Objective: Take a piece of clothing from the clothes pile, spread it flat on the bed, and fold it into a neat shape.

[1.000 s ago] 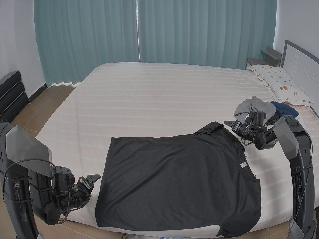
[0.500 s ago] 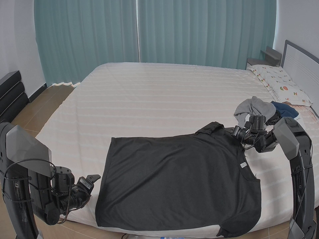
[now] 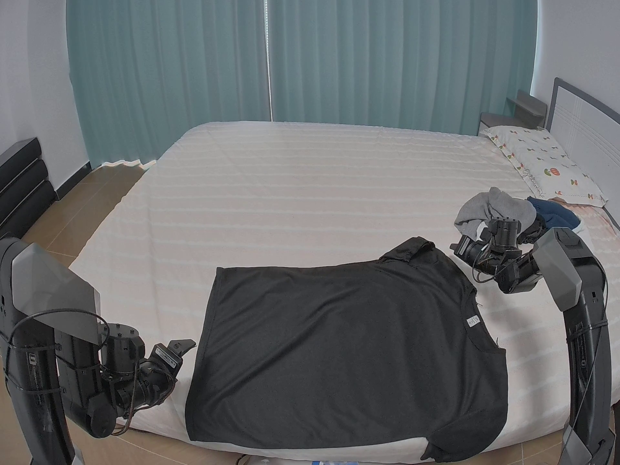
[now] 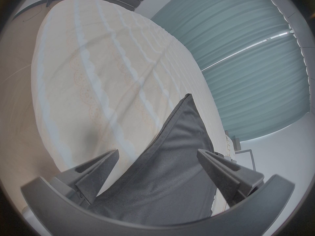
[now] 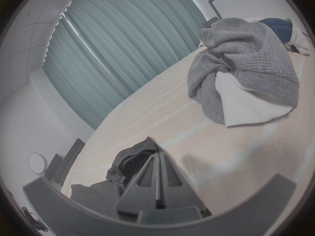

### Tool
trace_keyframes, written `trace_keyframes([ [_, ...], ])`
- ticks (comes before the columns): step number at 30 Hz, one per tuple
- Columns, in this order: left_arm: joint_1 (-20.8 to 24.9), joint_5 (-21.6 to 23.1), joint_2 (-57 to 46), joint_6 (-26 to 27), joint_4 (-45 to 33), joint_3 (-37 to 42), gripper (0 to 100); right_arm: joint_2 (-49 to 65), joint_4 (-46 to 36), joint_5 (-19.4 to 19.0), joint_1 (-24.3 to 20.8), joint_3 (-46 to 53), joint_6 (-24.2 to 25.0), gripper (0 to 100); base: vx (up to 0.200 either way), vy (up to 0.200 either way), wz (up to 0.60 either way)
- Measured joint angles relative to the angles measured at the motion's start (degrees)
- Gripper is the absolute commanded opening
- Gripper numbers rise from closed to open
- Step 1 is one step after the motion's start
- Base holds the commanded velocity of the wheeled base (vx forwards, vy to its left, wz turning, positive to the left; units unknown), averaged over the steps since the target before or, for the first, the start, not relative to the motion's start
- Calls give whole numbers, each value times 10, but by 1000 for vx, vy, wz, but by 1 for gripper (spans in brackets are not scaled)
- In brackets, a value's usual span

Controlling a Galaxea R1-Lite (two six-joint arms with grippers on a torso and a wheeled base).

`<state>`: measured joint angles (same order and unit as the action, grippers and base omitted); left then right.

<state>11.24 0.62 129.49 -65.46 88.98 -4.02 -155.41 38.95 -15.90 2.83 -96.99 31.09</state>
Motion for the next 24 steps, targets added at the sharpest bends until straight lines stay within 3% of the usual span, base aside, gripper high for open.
trace_keyframes([
  [7,0,0,0,0,0,0,100,-5,-2,-1,1,0,1,0,0,0,0],
  [8,0,0,0,0,0,0,100,-5,-4,-2,1,1,1,100,0,0,0],
  [22,0,0,0,0,0,1,100,-8,-35,-17,-4,9,0,100,0,0,0],
  [23,0,0,0,0,0,1,100,-9,-36,-19,-4,9,-1,0,0,0,0],
  [24,0,0,0,0,0,1,100,-10,-38,-19,-6,10,-1,0,0,0,0],
])
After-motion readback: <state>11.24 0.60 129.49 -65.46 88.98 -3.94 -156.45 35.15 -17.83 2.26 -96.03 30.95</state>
